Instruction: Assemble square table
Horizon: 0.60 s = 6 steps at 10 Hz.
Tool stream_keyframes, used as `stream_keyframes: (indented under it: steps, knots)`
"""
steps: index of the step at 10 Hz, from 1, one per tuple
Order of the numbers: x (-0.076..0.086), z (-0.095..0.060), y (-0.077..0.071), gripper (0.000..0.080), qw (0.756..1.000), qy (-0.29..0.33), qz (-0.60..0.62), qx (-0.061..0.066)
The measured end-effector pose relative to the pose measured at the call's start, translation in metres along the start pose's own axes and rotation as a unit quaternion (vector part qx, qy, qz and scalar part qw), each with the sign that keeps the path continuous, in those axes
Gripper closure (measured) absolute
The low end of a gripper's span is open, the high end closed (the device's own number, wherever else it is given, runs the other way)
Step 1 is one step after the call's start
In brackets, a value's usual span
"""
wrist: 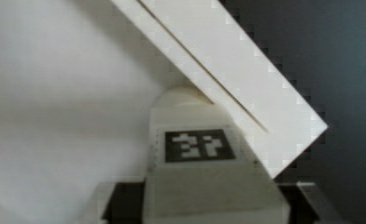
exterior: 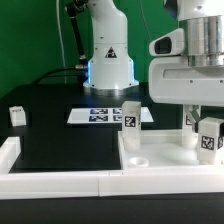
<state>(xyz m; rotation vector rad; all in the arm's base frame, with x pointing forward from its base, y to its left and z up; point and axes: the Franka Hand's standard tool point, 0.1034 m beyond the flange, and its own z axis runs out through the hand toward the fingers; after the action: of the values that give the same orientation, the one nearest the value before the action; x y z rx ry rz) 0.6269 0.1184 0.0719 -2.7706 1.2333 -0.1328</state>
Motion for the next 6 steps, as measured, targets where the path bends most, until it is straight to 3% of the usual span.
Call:
stream_keyframes:
  steps: [2,3,6]
  knots:
    - [-0.0012,-0.0001,0.0005,0.0504,0.993,-0.005,0.117,-0.003]
    - [-0.0051,-0.0017,-0.0018,0.0505,0.972,-0.021,0.232,-0.018]
    - [0.0010,-0.0014,-0.0022,0.0506,0.886,-0.049,0.461,-0.003]
